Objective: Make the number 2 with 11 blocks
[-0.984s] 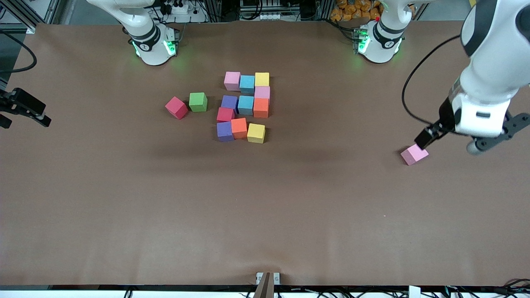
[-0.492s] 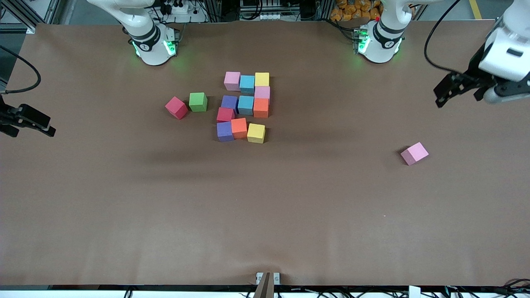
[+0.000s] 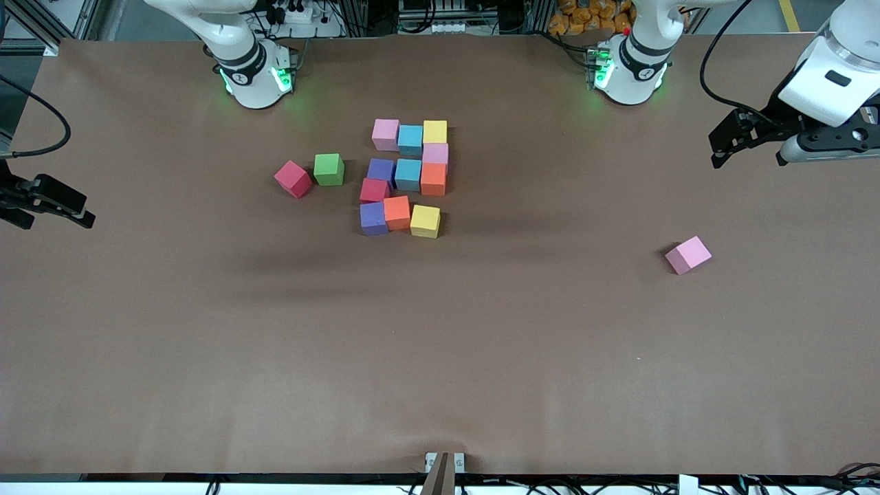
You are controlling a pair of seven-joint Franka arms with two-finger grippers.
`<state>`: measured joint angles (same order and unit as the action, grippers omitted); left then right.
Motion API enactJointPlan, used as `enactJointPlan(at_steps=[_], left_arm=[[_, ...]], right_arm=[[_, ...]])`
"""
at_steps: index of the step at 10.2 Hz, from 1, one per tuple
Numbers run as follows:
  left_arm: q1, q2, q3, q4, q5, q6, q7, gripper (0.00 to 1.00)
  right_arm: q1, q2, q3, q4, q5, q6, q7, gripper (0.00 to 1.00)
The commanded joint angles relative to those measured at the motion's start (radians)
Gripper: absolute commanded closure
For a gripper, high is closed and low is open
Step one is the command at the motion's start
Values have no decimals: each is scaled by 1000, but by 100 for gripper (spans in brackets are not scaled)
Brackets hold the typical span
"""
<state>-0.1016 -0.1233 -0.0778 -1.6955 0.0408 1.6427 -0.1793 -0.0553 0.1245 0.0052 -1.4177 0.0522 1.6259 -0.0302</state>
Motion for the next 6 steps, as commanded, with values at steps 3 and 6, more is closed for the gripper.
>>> enactJointPlan(at_steps=[3, 6], left_arm=[[3, 13, 9, 20, -44, -4, 27, 0], [5, 21, 9, 25, -44, -4, 27, 0]], right_arm=[[0, 3, 7, 5, 0, -1, -2, 0], [-1, 3, 7, 3, -2, 0, -5, 0]])
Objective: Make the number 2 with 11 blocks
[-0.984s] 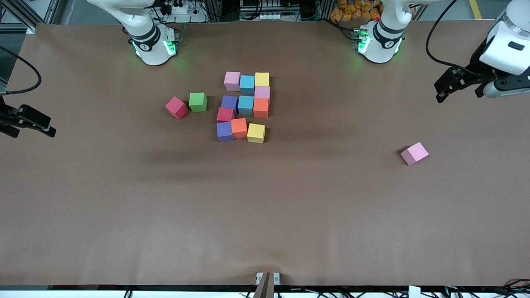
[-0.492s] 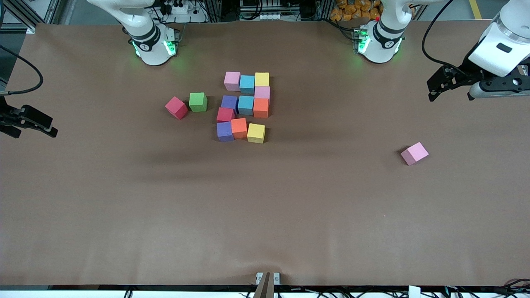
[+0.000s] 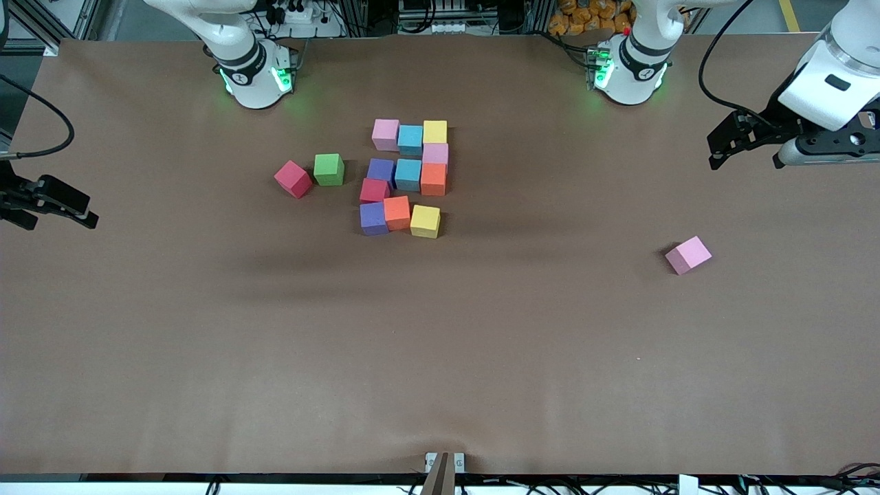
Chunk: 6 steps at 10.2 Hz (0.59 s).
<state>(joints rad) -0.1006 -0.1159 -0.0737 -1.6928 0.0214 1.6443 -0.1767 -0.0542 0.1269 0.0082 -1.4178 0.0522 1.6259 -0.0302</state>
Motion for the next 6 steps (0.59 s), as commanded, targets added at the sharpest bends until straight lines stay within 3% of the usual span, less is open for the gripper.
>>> enactJointPlan(at_steps=[1, 3, 6], left_arm=[[4, 13, 5, 24, -25, -6, 23, 0], [7, 47, 5, 53, -25, -24, 17, 0], [2, 151, 5, 189, -25, -107, -1, 0]], right_arm=[[-3, 0, 4, 5, -3, 3, -5, 0], [-3, -1, 4, 5, -6, 3, -5, 0], [-3, -1, 4, 8, -6, 3, -7, 0]])
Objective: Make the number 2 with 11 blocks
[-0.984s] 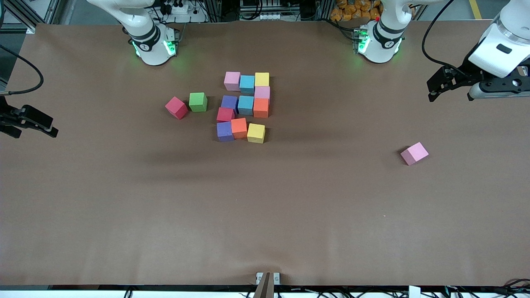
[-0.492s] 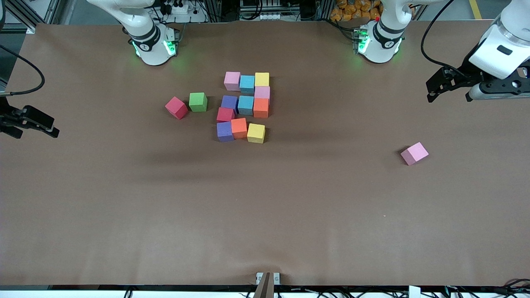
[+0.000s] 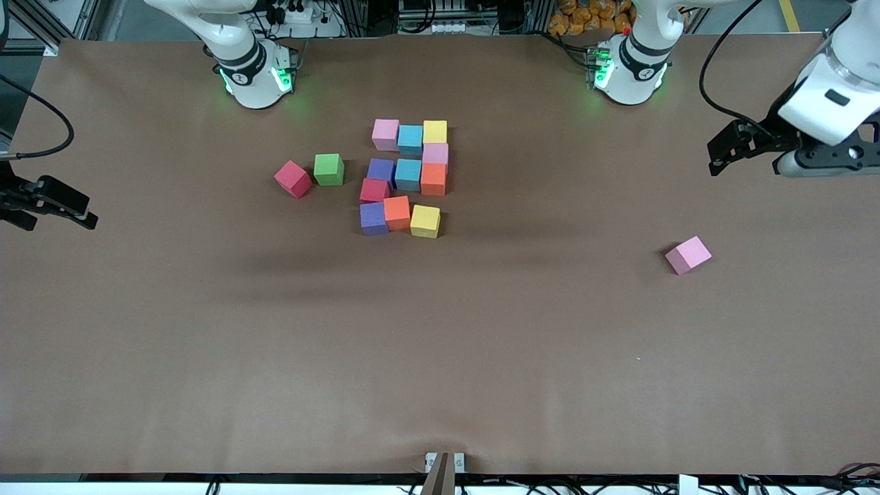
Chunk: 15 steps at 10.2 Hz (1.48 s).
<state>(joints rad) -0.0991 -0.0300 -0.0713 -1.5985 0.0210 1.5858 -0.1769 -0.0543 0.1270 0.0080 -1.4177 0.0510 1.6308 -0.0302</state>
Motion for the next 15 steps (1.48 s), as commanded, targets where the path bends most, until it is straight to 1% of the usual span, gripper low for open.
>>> enactJointPlan(at_steps=[1, 6, 8, 10, 12, 13, 15], left_arm=[[-1, 68, 2, 94, -23, -49, -1, 0], [-4, 73, 2, 106, -32, -47, -10, 0], [6, 71, 2, 107, -53, -47, -1, 0], [10, 70, 5, 107, -50, -41, 17, 0], [33, 64, 8, 107, -55, -30, 17, 0], [33, 64, 8, 107, -53, -24, 16, 0], [32, 62, 7, 107, -53, -13, 14, 0]], right_arm=[[-2, -1, 4, 10, -3, -2, -8, 0], [-4, 0, 6, 8, 10, -9, -10, 0], [28, 3, 6, 6, 10, -8, -7, 0], [65, 3, 6, -4, 9, -11, 4, 0], [76, 2, 6, -12, 9, -12, 4, 0], [77, 0, 6, -21, 10, -12, 4, 0], [126, -23, 4, -82, 10, -9, 6, 0]])
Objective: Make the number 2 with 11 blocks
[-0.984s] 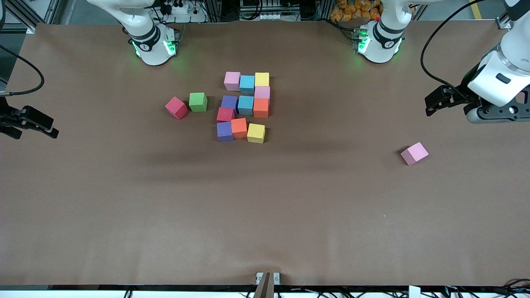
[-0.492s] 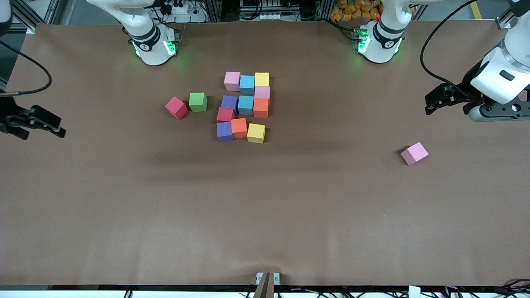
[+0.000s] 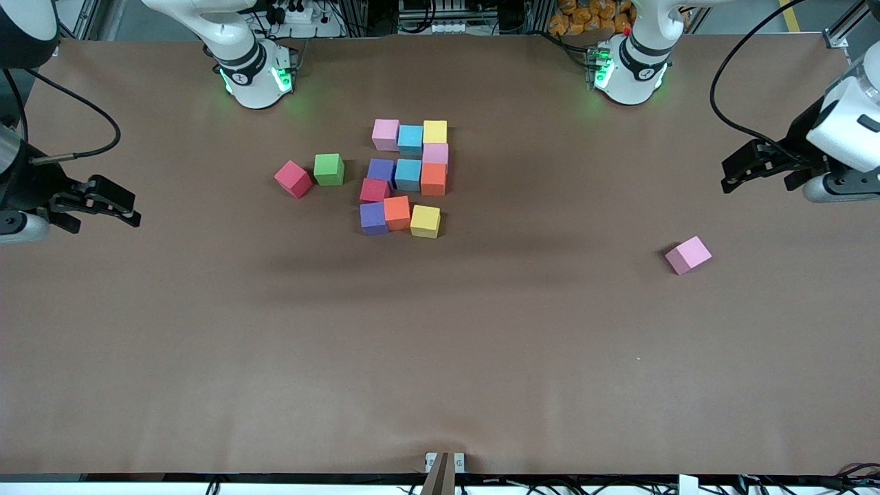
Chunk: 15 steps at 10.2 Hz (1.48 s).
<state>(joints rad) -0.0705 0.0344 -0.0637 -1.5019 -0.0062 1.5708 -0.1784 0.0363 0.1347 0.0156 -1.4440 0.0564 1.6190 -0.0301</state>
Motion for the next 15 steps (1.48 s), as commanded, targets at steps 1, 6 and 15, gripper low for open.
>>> enactJointPlan(at_steps=[1, 6, 15], left_arm=[[3, -2, -4, 11, -31, 1, 8, 0], [-8, -5, -24, 11, -21, 1, 2, 0], [-15, -1, -39, 9, 5, 9, 3, 0]], right_arm=[[65, -59, -3, -111, 5, 10, 4, 0], [206, -205, -3, -419, 5, 165, 6, 0], [-5, -97, -8, -161, -15, 147, 1, 0]])
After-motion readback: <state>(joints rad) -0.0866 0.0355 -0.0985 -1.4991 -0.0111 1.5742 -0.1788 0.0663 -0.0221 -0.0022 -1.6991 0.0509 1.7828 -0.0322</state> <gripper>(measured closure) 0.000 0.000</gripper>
